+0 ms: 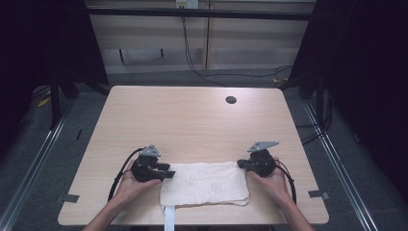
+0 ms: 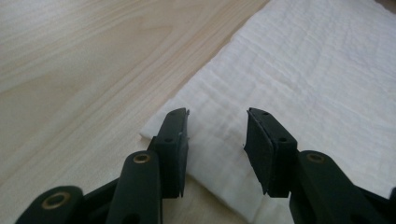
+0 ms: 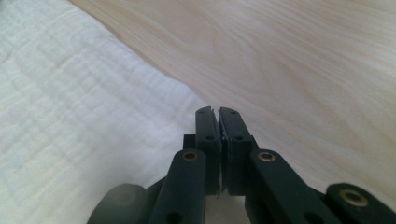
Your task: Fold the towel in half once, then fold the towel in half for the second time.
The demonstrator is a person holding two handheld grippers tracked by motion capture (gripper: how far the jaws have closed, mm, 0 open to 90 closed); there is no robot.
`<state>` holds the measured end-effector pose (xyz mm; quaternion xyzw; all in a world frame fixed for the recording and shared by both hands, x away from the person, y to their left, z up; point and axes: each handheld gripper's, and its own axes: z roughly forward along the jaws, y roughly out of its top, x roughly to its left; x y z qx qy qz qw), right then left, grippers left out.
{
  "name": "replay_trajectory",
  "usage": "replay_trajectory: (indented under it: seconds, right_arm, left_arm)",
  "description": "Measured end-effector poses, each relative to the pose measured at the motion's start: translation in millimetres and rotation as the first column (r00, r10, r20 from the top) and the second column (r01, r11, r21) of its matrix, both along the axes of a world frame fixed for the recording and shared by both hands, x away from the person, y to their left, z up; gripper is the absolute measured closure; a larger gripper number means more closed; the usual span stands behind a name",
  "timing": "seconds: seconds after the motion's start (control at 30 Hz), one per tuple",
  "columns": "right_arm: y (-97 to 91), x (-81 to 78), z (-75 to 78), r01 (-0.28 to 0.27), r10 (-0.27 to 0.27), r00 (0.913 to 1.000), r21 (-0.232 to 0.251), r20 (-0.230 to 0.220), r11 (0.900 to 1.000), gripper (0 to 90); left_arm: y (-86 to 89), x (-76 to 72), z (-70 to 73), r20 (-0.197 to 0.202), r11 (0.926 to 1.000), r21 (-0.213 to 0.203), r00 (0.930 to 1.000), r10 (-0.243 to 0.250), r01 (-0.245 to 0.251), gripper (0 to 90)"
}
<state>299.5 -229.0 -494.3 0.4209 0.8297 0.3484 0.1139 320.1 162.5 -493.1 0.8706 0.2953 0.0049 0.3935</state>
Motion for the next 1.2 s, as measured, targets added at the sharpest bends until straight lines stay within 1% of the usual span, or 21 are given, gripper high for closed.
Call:
replay_trajectory:
  seconds: [0.03, 0.07, 0.1, 0.13, 0.17, 0.27, 0.33, 0.37, 0.47, 0.53, 0.57, 0.6, 0.63, 0.67, 0.7, 0.8, 0.9, 0.97, 1.0, 1.03, 1.2]
  right_arm:
    - [-3.2, 1.2, -0.2, 0.001, -0.001, 1.0, 0.008, -0.002, 1.0, 87.6]
    - [-5.8, 1.9, -0.1, 0.018, -0.018, 0.9998, 0.002, 0.005, 0.9998, 87.5]
    - [-8.4, 3.1, -0.2, 0.029, -0.029, 0.9996, -0.004, 0.008, 0.9996, 87.4]
    - [-13.8, 4.6, 0.1, 0.058, -0.058, 0.9979, 0.001, 0.028, 0.9983, 86.3]
    - [-13.8, 4.6, 0.1, 0.058, -0.058, 0.9979, 0.001, 0.028, 0.9983, 86.3]
    - [-21.1, 7.1, 1.4, 0.088, -0.089, 0.9955, 0.037, 0.03, 0.9954, 72.9]
    - [-22.7, 6.4, 3.9, 0.084, -0.085, 0.9959, 0.056, 0.03, 0.9949, 64.7]
    - [-22.6, 5.3, 5.9, 0.086, -0.088, 0.9956, 0.071, 0.032, 0.9938, 62.7]
    - [-16.6, -0.5, 13.7, 0.049, -0.053, 0.9979, 0.095, 0.039, 0.9943, 60.2]
    - [-9.9, -3.2, 18.8, 0.019, -0.023, 0.9991, 0.111, 0.035, 0.9936, 59.7]
    - [-6.1, -4.8, 21.4, 0.007, -0.012, 0.9993, 0.119, 0.036, 0.9928, 59.4]
    - [-1.8, -6.3, 23.9, -0.007, 0.003, 0.9995, 0.125, 0.032, 0.9921, 59.3]
    - [3.0, -8.6, 26.3, -0.028, 0.025, 0.9994, 0.122, 0.023, 0.9921, 60.0]
    - [7.9, -11.1, 28.1, -0.053, 0.049, 0.9982, 0.116, 0.035, 0.9919, 59.8]
    - [12.7, -13.6, 29.9, -0.069, 0.066, 0.9975, 0.128, 0.028, 0.9895, 59.0]
    - [27.8, -19.2, 33.8, -0.124, 0.122, 0.9923, 0.142, 0.022, 0.9821, 57.1]
    - [46.3, -23.1, 33.4, -0.18, 0.181, 0.9834, 0.156, 0.007, 0.9712, 55.5]
    - [61.2, -25.5, 32.2, -0.222, 0.226, 0.9741, 0.146, -0.01, 0.964, 55.5]
    - [68.4, -27.0, 32.1, -0.244, 0.247, 0.9689, 0.142, -0.008, 0.9595, 55.4]
    - [75.4, -28.5, 32.1, -0.263, 0.267, 0.9635, 0.15, -0.012, 0.9531, 55.4]
    - [106.4, -32.6, 32.5, -0.332, 0.34, 0.94, 0.161, -0.025, 0.9294, 55.6]
  left_arm:
    - [-0.4, 0.9, 0.6, 0.006, 1.0, 0.005, 1.0, 0.007, -0.007, 58.9]
    - [-0.7, 2.4, 1.1, 0.004, 0.9996, -0.008, 0.9997, 0.026, -0.025, 58.9]
    - [-0.7, 4.9, 1.9, -0.005, 0.9995, -0.015, 0.9996, 0.027, -0.027, 58.9]
    - [-1.4, 7.0, 2.5, -0.008, 0.9996, -0.017, 0.9998, 0.02, -0.02, 58.6]
    - [-2.2, 9.0, 2.8, -0.012, 0.9994, -0.031, 0.9998, 0.012, -0.013, 58.6]
    - [-3.9, 14.9, 4.9, -0.023, 0.9988, -0.047, 0.9997, 0.01, -0.011, 56.8]
    - [-5.7, 17.0, 5.8, -0.03, 0.9979, -0.064, 0.9995, -0.009, 0.008, 56.3]
    - [-6.8, 18.9, 6.7, -0.038, 0.9984, -0.055, 0.9992, -0.016, 0.013, 55.4]
    - [-8.3, 27.1, 9.8, -0.046, 0.997, -0.077, 0.9989, 0.002, -0.005, 52.9]
    - [-9.9, 32.9, 11.5, -0.048, 0.9983, -0.057, 0.9988, 0.009, -0.012, 51.7]
    - [-10.4, 34.7, 12.8, -0.032, 0.9994, -0.032, 0.9994, 0.015, -0.016, 50.9]
    - [-9.9, 36.5, 12.8, -0.024, 0.9988, -0.044, 0.9995, 0.021, -0.022, 50.2]
    - [-9.1, 38.5, 12.8, -0.039, 0.9982, -0.055, 0.999, 0.021, -0.023, 49.6]
    - [-9.5, 40.2, 12.9, -0.04, 0.999, -0.04, 0.9991, 0.017, -0.019, 48.4]
    - [-9.8, 41.1, 13.8, -0.034, 0.9994, -0.03, 0.9993, 0.016, -0.017, 48.0]
    - [-7.6, 45.4, 16.7, -0.033, 0.9984, -0.048, 0.999, 0.029, -0.031, 47.3]
    - [-4.7, 52.7, 14.7, -0.039, 0.9971, -0.053, 0.9979, 0.052, -0.055, 47.2]
    - [-2.6, 55.2, 13.1, -0.044, 0.9955, -0.071, 0.9973, 0.059, -0.062, 46.5]
    - [-1.3, 54.8, 12.9, -0.034, 0.9959, -0.066, 0.9977, 0.059, -0.061, 46.2]
    - [-0.6, 53.8, 12.4, -0.033, 0.9951, -0.074, 0.9974, 0.064, -0.066, 46.0]
    - [5.3, 51.3, 11.5, -0.028, 0.9961, -0.057, 0.9974, 0.066, -0.067, 44.7]
